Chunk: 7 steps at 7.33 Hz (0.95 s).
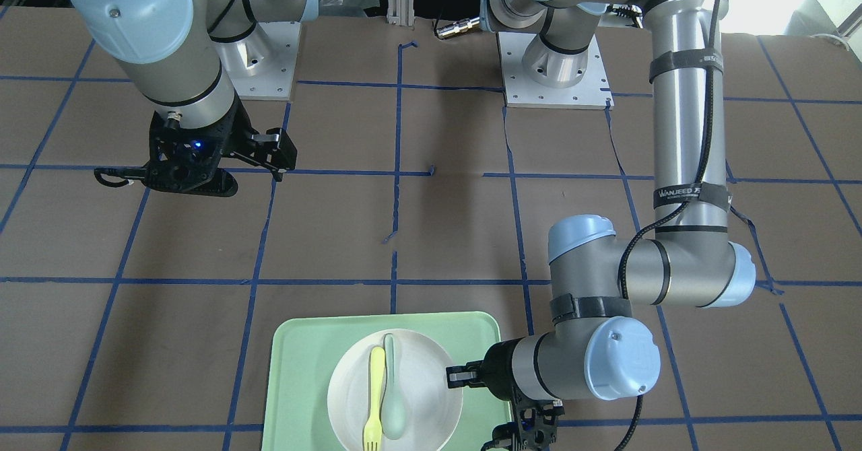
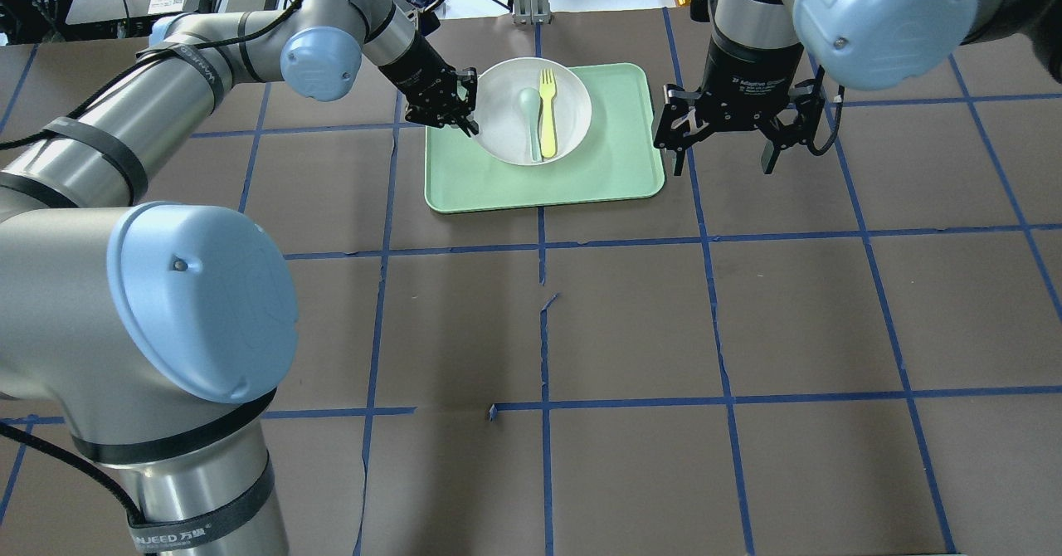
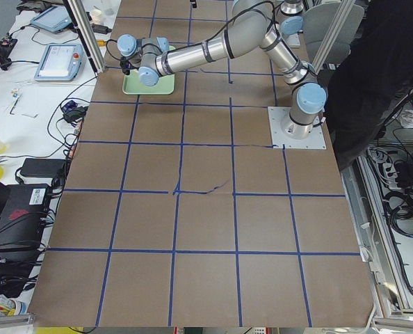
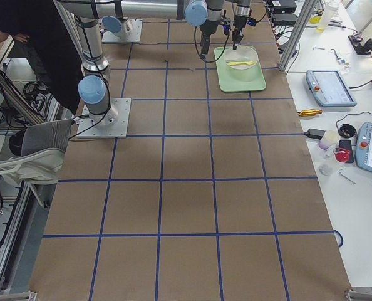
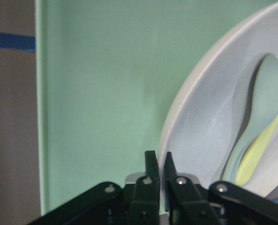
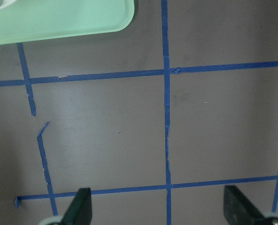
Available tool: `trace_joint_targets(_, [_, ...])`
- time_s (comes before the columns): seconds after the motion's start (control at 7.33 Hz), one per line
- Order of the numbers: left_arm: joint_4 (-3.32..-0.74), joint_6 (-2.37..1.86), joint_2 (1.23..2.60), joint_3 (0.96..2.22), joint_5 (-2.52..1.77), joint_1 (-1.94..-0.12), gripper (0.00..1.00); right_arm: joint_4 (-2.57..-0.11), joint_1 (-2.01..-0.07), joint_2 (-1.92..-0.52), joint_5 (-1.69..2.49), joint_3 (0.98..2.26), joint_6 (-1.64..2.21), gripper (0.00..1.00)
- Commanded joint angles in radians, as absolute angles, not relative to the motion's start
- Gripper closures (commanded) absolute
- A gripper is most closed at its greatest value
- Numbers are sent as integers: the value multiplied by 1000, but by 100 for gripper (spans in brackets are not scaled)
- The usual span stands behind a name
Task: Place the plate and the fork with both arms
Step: 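Carry the plate onto the green tray and lower it with the left gripper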
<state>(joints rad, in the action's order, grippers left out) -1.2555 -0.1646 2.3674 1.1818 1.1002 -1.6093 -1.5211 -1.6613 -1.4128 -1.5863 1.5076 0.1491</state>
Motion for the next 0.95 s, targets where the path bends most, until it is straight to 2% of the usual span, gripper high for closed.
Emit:
trace_joint_targets(0.0, [-1232,-158,2394,1183,1094,-1626,100,-1523,-1661,-1413,-1586,1506,150,0])
trace_joint_targets(0.55, [-1206,-140,2405,1193,1109,-1628,100,-1526,-1661,-1413,-1586,1505,150,0])
trace_joint_targets(0.68, [-1203,-132,2404,1209,1109,-1628,76,-1531,-1661,-1413,-1585,1505,150,0])
trace_joint_targets(0.82, [-1133,-135,2393,1229,1108,-1629,1,-1570,-1661,-1408,-1577,1506,152,0])
